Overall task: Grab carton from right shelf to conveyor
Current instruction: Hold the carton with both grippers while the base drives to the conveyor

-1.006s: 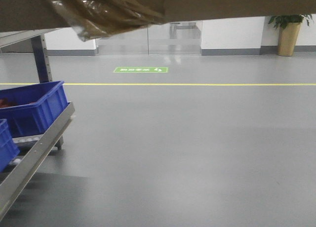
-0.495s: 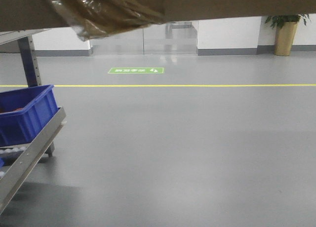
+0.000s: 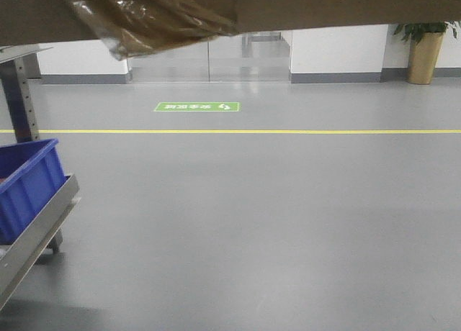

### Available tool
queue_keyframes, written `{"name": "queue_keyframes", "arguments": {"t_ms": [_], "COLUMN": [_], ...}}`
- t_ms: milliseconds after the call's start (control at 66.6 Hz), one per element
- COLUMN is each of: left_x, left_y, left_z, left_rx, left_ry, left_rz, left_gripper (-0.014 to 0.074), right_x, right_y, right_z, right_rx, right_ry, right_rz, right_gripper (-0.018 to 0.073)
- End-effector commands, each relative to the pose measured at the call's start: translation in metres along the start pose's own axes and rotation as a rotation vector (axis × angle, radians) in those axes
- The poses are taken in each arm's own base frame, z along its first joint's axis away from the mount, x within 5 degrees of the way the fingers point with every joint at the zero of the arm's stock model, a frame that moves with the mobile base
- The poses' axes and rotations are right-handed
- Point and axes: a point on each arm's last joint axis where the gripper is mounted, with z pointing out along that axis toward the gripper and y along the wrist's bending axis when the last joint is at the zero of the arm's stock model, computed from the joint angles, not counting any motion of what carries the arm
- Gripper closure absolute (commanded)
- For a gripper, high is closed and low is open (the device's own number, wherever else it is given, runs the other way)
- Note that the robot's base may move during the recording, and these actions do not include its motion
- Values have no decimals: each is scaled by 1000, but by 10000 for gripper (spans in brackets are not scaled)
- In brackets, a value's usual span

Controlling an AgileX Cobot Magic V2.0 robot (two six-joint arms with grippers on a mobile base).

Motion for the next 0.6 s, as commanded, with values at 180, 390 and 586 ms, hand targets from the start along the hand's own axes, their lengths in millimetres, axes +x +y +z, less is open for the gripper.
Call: {"name": "queue_keyframes", "arguments": {"t_ms": [180,390,586], "left_x": [-4,-4,-4], "left_y": [-5,-5,-5], "left_z": [-8,-8,-8], "left_rx": [62,62,62], "left_ry": [-55,-55,-55], "left_rz": [-2,-2,-2], "left_gripper": [614,614,614], "right_x": [-6,-6,-6], "right_y": [4,4,4], "right_z": [-5,-5,-5], "right_rx": [-46,-46,-46], "right_ry": [-78,-78,-78], "right_rz": [0,0,0], "right_gripper": [628,628,628]}}
